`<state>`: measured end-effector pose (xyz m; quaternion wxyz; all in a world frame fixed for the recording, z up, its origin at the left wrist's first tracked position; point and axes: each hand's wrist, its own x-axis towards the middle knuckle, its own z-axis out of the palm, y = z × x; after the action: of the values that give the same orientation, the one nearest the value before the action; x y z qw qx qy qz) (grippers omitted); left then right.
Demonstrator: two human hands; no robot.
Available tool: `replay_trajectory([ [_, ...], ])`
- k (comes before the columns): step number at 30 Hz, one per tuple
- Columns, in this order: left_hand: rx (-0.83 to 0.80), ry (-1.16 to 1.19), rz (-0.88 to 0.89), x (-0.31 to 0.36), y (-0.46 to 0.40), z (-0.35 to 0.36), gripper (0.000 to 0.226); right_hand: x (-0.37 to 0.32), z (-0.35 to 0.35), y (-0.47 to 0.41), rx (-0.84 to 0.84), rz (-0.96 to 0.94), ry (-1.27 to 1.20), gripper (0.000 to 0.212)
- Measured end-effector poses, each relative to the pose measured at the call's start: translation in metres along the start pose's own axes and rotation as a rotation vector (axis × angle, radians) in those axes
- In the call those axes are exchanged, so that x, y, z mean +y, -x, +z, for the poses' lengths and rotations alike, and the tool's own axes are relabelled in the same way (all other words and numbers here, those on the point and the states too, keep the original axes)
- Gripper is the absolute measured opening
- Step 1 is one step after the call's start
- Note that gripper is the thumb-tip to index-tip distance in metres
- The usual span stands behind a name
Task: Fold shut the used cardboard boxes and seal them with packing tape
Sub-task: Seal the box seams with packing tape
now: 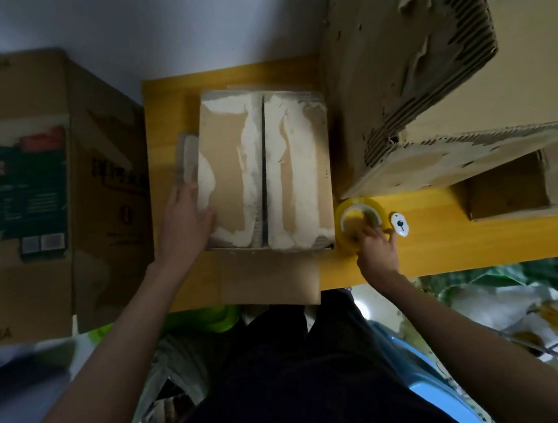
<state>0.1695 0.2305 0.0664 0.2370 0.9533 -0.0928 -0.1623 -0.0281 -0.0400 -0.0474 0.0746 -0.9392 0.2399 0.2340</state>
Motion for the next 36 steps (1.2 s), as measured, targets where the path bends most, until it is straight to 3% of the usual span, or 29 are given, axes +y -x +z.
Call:
replay_trajectory([
  [2, 0.069, -0.102, 0.09, 0.007, 0.012, 0.005, 0.045, 0.005, -0.002, 0.007, 0.029, -0.013, -0.063, 0.053],
  [5, 0.101, -0.004, 0.277, 0.028, 0.031, 0.018, 0.031, 0.015, -0.005, 0.027, 0.088, 0.02, -0.303, 0.063],
  [10, -0.102, 0.139, 0.438, 0.084, 0.061, 0.044, 0.029, 0.036, -0.032, 0.07, 0.097, 0.078, -0.647, 0.04],
  [15, -0.321, 0.192, 0.579, 0.124, 0.079, 0.061, 0.039, 0.035, -0.074, 0.113, 0.147, -0.04, -0.81, 0.029],
  [18, -0.354, 0.202, 0.629, 0.131, 0.086, 0.065, 0.04, 0.025, -0.094, 0.127, 0.157, -0.109, -0.857, 0.021],
  [26, -0.114, 0.255, 0.631, 0.125, 0.102, 0.037, 0.029, -0.003, -0.131, 0.138, 0.118, -0.222, -0.924, 0.018],
  [36, 0.069, 0.323, 0.575, 0.111, 0.114, 0.007, 0.02, -0.03, -0.147, 0.127, 0.061, -0.324, -0.918, 0.014],
])
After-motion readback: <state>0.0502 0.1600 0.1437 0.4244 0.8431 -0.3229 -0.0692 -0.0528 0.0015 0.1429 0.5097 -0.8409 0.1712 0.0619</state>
